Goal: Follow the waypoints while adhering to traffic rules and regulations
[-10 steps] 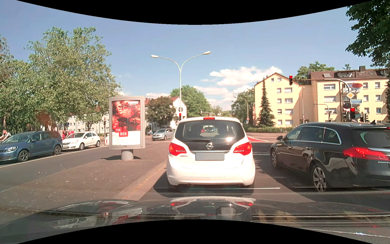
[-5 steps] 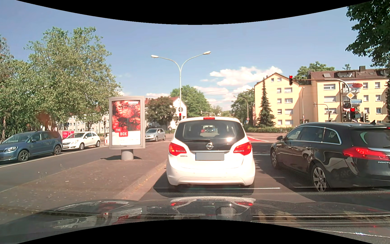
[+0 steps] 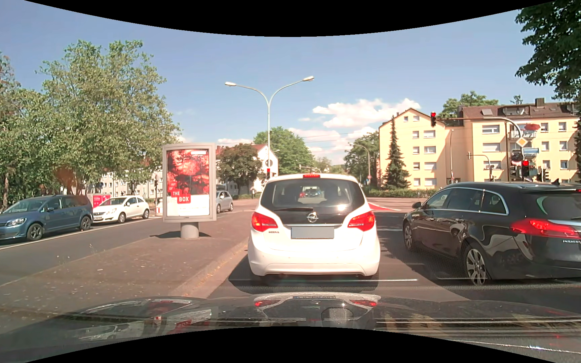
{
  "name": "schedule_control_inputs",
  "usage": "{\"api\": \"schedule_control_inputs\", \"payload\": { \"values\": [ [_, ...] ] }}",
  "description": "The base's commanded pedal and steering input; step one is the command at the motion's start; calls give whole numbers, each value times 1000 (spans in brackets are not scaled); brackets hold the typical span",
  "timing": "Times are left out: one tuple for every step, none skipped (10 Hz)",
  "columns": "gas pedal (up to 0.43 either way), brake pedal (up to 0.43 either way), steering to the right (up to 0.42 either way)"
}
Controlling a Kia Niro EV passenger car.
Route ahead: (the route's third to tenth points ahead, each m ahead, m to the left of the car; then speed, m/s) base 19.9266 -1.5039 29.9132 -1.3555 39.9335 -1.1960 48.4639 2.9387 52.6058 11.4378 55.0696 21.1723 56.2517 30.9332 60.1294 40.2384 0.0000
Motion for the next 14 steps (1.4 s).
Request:
{"api": "schedule_control_inputs", "payload": {
  "values": [
    [0,250,11],
    [0,250,11],
    [0,250,11],
    [0,250,11],
    [0,250,11],
    [0,250,11],
    [0,250,11],
    [0,250,11],
    [0,250,11],
    [0,250,11],
    [0,250,11],
    [0,250,11],
    [0,250,11],
    [0,250,11]
  ]
}}
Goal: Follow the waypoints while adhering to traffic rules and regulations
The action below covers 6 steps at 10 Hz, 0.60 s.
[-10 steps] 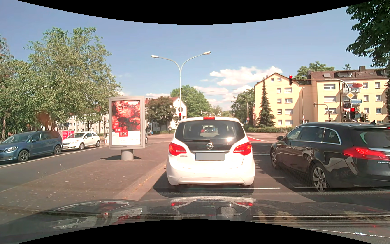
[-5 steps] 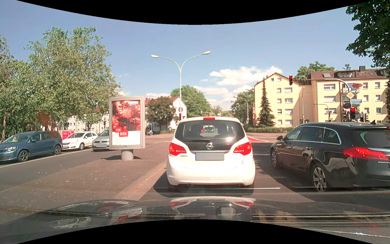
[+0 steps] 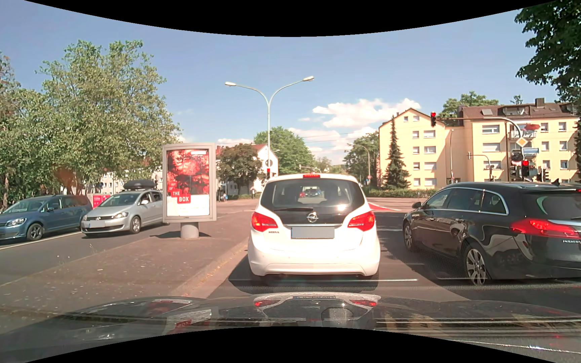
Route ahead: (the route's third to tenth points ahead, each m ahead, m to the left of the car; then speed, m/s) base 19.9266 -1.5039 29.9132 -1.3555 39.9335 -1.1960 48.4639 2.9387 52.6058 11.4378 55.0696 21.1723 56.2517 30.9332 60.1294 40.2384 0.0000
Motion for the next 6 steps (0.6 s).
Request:
{"api": "schedule_control_inputs", "payload": {
  "values": [
    [0,250,12],
    [0,250,11],
    [0,250,11],
    [0,250,12],
    [0,250,11],
    [0,250,11]
  ]
}}
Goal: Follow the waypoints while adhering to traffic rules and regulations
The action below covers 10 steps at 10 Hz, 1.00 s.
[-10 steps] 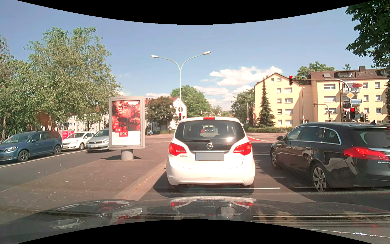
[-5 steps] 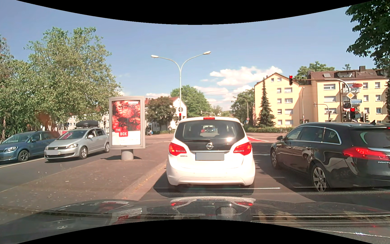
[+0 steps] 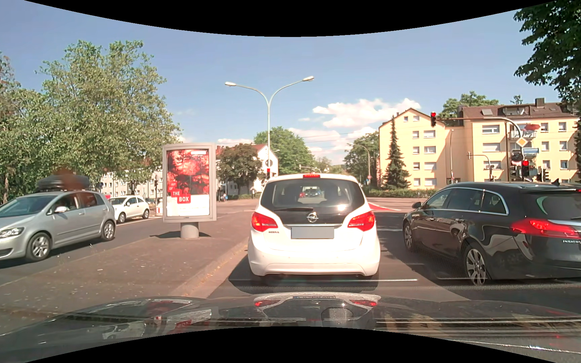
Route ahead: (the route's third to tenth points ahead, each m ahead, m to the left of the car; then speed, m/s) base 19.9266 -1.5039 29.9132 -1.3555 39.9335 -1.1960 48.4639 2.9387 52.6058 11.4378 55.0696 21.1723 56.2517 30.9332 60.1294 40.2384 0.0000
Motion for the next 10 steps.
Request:
{"api": "schedule_control_inputs", "payload": {
  "values": [
    [0,250,11],
    [0,250,11],
    [0,250,12],
    [0,250,11],
    [0,250,11],
    [0,250,11],
    [0,250,12],
    [0,250,11],
    [0,250,11],
    [0,250,11]
  ]
}}
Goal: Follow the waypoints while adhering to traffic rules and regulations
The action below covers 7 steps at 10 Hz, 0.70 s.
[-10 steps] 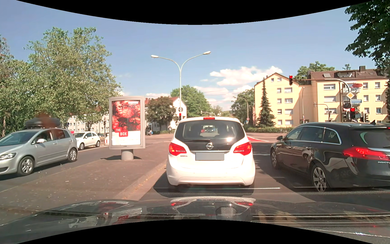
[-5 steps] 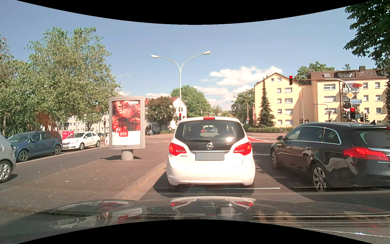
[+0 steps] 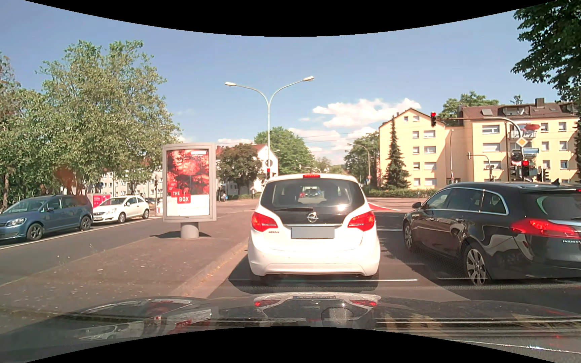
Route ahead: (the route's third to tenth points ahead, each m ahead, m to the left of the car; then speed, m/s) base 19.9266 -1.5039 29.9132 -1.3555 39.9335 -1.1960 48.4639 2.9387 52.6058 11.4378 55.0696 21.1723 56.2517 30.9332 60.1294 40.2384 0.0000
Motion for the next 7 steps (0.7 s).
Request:
{"api": "schedule_control_inputs", "payload": {
  "values": [
    [0,250,11],
    [0,250,11],
    [0,250,11],
    [0,250,11],
    [0,250,12],
    [0,250,11],
    [0,250,11]
  ]
}}
